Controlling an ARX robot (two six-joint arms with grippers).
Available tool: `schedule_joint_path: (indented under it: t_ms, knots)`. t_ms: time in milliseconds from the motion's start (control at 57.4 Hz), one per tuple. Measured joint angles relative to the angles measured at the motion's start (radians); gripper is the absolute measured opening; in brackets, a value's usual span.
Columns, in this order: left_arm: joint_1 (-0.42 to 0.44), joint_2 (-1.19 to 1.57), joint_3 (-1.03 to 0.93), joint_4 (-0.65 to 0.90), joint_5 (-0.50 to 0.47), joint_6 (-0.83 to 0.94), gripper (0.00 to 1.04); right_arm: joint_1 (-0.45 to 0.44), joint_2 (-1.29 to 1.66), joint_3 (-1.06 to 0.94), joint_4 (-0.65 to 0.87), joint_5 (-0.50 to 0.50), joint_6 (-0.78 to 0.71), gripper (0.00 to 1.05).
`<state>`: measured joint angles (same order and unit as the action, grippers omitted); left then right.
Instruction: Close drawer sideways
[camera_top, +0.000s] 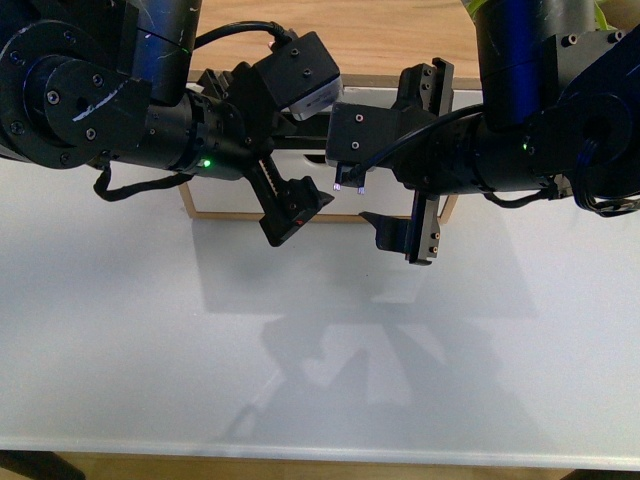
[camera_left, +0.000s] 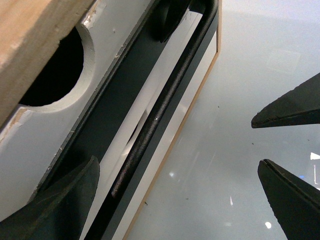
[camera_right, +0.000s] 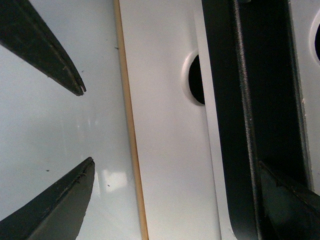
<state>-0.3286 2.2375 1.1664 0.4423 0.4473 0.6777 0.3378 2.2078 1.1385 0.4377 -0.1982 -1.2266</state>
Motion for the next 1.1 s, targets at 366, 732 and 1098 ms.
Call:
schedule_joint_path:
  t_ms: [366, 732, 1098]
  knots:
    - [0.003, -0.007, -0.012, 0.019, 0.002, -0.031, 0.96, -0.003, -0.005, -0.02, 0.029, -0.001, 0.014, 0.96]
    - [0.033, -0.253, -0.284, 0.171, 0.019, -0.167, 0.96, -0.054, -0.231, -0.272, 0.148, 0.018, 0.129, 0.96]
    - [0.227, -0.694, -0.619, 0.35, -0.031, -0.538, 0.96, -0.048, -0.663, -0.679, 0.377, 0.115, 0.52, 0.96]
